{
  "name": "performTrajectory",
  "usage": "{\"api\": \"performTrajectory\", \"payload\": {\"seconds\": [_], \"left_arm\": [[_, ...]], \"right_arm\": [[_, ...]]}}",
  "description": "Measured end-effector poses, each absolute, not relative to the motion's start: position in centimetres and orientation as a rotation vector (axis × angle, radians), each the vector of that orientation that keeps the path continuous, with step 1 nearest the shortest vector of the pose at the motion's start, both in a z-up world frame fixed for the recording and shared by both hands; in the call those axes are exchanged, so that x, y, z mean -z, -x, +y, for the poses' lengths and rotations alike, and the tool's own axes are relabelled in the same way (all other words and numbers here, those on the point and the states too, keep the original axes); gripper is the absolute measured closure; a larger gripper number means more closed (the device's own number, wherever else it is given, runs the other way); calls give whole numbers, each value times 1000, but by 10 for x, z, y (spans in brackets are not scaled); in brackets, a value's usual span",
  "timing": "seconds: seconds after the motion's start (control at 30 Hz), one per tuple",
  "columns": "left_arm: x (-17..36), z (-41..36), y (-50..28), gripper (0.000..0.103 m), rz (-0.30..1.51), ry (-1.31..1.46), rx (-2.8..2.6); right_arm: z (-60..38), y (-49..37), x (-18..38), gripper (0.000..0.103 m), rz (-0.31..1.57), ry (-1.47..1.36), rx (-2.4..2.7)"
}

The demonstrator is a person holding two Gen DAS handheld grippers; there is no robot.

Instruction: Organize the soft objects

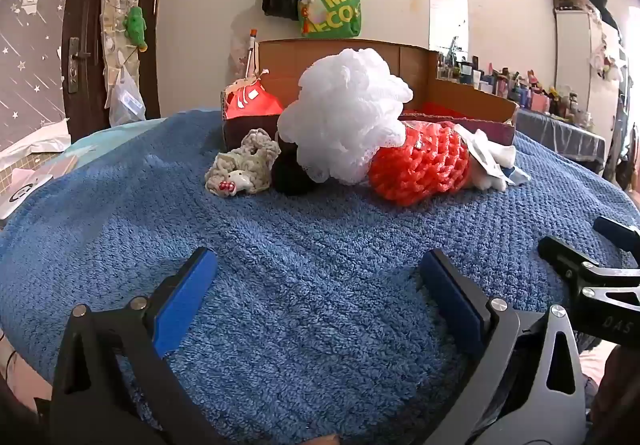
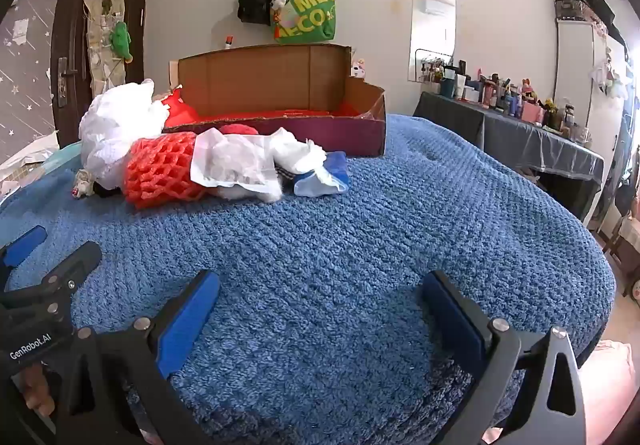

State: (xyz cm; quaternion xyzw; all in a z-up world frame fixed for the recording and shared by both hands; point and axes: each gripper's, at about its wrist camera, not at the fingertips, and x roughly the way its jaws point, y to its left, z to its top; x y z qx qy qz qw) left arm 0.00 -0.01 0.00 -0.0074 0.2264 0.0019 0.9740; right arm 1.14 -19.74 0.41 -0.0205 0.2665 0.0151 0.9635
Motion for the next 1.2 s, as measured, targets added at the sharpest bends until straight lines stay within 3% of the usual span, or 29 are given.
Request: {"api": "performTrajectory", "payload": {"seconds": [1.2], "left_arm": [[0, 0, 0, 0, 462, 15, -4]], "right_arm": [[-196, -12, -3, 0, 537, 52, -27]]}}
